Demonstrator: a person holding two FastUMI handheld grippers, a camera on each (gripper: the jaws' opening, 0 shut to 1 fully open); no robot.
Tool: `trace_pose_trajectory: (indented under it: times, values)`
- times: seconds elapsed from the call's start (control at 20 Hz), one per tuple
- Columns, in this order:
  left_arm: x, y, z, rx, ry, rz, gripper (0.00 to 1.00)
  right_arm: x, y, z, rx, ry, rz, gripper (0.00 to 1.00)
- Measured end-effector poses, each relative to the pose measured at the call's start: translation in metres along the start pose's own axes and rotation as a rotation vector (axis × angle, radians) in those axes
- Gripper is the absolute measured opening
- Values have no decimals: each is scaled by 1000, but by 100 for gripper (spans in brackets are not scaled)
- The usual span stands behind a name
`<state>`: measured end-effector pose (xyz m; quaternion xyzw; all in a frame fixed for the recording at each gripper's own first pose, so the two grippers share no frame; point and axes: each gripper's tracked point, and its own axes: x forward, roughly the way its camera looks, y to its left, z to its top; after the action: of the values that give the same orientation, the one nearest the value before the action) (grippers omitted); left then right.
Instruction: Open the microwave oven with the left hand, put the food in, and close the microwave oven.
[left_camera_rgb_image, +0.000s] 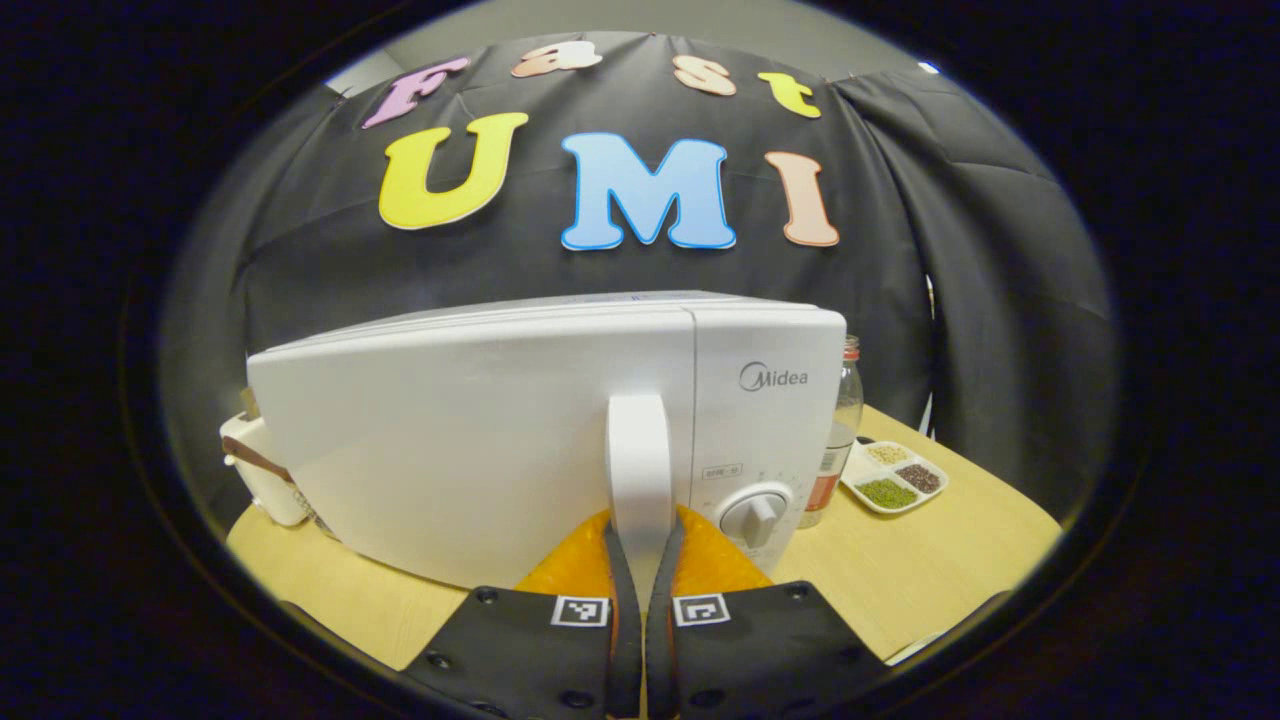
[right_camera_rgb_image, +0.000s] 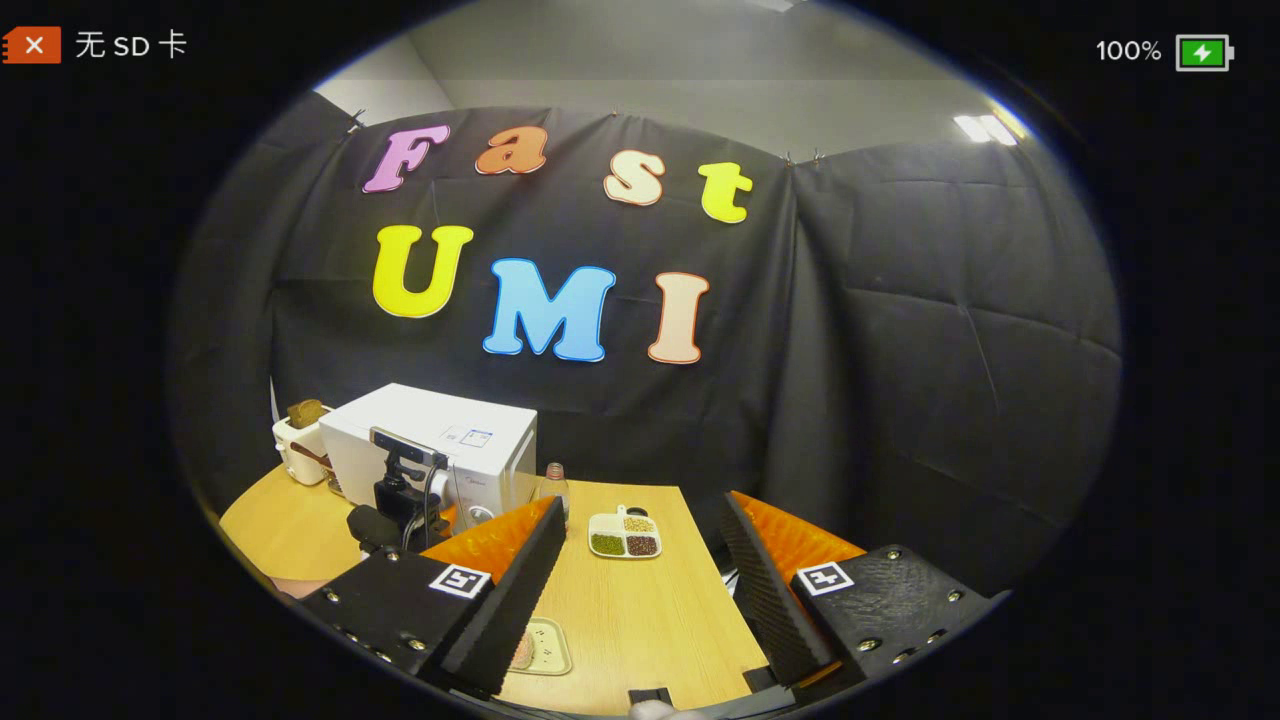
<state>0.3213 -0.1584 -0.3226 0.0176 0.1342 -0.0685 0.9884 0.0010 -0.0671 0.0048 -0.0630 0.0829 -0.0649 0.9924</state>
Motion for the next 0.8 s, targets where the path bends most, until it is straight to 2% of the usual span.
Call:
trace_pose_trajectory:
  times: [0.15,0.3,0.65,0.7,0.8]
  values:
    - [-16,1,-14,-16,50,-1,9,-2,3,-4,11,2,15,96]
    - [-65,11,-19,28,-5,-7,9,-4,8,-9,13,8,40,96]
    - [-130,38,-39,32,37,-18,10,-8,37,-22,83,44,168,96]
    - [-132,39,-40,32,33,-23,13,-10,40,-21,81,39,181,96]
    - [-136,58,-42,74,46,49,31,-12,44,-19,63,26,196,96]
